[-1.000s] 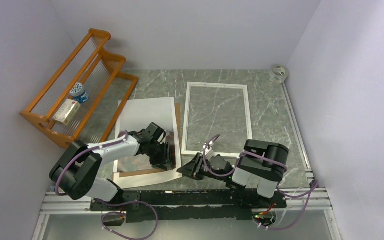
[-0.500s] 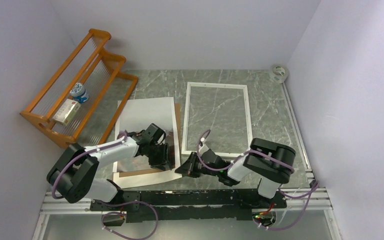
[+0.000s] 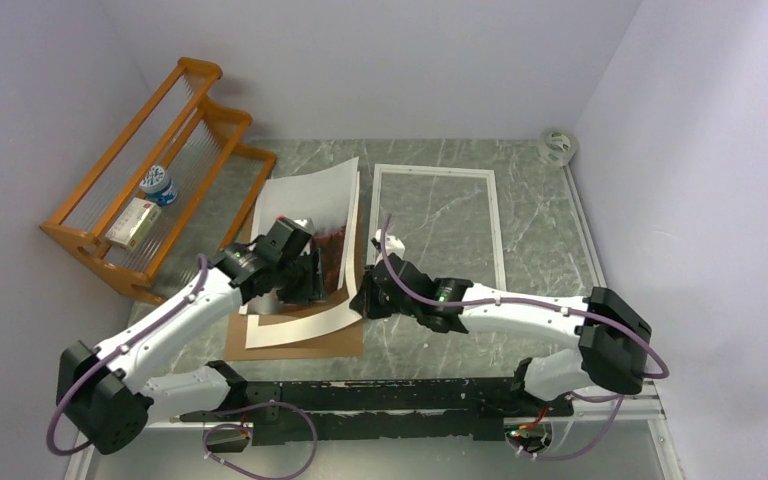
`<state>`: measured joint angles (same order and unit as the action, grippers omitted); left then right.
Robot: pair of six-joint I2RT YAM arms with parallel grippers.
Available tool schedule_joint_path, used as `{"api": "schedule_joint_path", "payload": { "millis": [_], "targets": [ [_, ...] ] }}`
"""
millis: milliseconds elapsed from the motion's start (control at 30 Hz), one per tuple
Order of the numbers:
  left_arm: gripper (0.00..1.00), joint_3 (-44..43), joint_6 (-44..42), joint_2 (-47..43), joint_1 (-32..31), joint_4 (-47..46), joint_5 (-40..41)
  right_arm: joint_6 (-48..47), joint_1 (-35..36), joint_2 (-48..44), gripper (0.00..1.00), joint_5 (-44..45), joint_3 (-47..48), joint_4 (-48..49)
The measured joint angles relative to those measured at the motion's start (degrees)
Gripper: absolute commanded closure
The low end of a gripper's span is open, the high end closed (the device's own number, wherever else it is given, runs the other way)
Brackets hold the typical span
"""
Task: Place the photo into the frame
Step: Pick up the photo frame item at the center of the board.
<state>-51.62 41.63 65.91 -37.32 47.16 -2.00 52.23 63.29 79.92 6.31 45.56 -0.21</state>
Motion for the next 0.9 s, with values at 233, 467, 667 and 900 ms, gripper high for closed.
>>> {"api": "schedule_joint_path", "payload": {
  "millis": [233, 467, 667, 900],
  "targets": [
    [0.45, -6.9, 0.0, -3.6, 0.0, 5.6, 5.8, -9.8, -1.0, -2.7, 1.00, 4.0, 8.5, -20.4],
    [0.41, -7.3, 0.9, -5.0, 0.0, 7.5, 9.1, -15.9, -4.0, -8.8, 1.00, 4.7, 11.4, -32.5],
    [0.36, -7.1, 2.7, -5.3, 0.0, 6.7, 9.9, -18.7, -8.0, -15.3, 1.00, 8.9, 15.1, -41.1],
    [0.34, -6.1, 4.9, -5.3, 0.0, 3.9, 9.8, -20.6, -13.8, -24.0, 1.00, 13.3, 20.3, -50.2]
  ]
}}
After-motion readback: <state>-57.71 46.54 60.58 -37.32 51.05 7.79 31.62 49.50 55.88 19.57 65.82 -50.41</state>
